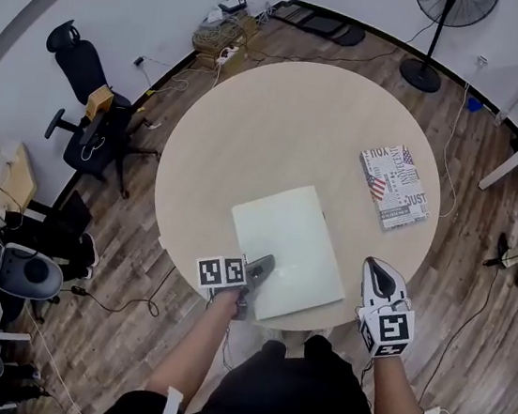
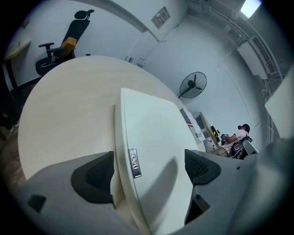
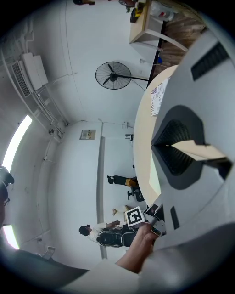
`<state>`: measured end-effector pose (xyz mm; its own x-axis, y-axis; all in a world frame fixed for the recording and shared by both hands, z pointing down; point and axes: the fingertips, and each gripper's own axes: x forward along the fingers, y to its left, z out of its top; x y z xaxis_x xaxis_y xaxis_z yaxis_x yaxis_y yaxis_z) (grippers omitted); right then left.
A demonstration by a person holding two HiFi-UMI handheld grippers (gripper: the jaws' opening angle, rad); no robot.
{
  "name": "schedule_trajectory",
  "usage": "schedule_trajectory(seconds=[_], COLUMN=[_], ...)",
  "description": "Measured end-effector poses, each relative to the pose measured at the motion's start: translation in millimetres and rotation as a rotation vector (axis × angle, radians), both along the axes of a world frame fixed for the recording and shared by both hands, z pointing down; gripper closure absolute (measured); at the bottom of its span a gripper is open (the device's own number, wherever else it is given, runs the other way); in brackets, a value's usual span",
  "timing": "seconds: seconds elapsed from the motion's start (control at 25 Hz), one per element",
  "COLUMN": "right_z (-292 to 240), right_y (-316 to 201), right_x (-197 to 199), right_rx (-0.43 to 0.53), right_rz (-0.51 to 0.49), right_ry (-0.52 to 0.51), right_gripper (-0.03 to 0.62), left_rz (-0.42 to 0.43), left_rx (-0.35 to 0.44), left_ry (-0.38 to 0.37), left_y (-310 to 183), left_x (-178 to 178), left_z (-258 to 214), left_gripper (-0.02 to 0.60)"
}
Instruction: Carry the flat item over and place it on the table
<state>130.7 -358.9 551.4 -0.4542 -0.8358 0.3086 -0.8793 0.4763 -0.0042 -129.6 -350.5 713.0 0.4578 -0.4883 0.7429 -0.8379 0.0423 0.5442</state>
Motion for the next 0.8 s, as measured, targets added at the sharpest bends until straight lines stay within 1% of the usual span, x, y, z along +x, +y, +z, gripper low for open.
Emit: schedule_trajectory(seconds=[0.12, 0.24, 0.32, 0.56, 0.6, 0.64, 0.68, 0.72, 0.8], right_z=[-1.4, -6.1, -9.5, -16.1, -18.1, -20.4, -23.1, -26.1, -32.4], right_y=[-1.6, -3.2, -5.0, -8.9, -9.0, -8.8, -8.6, -8.6, -9.4], right_x=[-5.3, -10.9, -14.2, -24.1, -26.5, -28.9, -31.5, -33.9, -37.3], right_rx=[0.007, 0.018, 0.025, 0.043, 0.046, 0.049, 0.052, 0.056, 0.069], right_rz=[-0.015, -0.029, -0.039, -0.064, -0.069, -0.074, -0.081, -0.088, -0.102], right_ry=[-0.005, -0.007, -0.006, -0.009, -0.010, -0.011, -0.013, -0.016, -0.020], right_gripper=[0.595, 0.596, 0.595, 0.597, 0.597, 0.595, 0.595, 0.597, 0.595], left_rz=[-0.027, -0.041, -0.037, -0.009, -0.017, -0.035, -0.058, -0.079, -0.105], left_rx=[0.093, 0.214, 0.283, 0.472, 0.507, 0.544, 0.579, 0.610, 0.654], left_ry=[-0.028, -0.039, -0.049, -0.142, -0.169, -0.200, -0.230, -0.251, -0.273], left_y=[-4.1, -7.4, -6.9, 0.2, 1.9, 3.6, 5.0, 5.9, 6.1], left_x=[-4.0, -6.4, -6.7, -9.5, -12.7, -17.4, -22.7, -27.3, -32.0], left_z=[-22.1, -50.6, -69.2, -116.2, -124.9, -134.3, -143.5, -152.1, -165.0], left_gripper=[0.132, 0.132, 0.132, 0.135, 0.154, 0.228, 0.358, 0.419, 0.477])
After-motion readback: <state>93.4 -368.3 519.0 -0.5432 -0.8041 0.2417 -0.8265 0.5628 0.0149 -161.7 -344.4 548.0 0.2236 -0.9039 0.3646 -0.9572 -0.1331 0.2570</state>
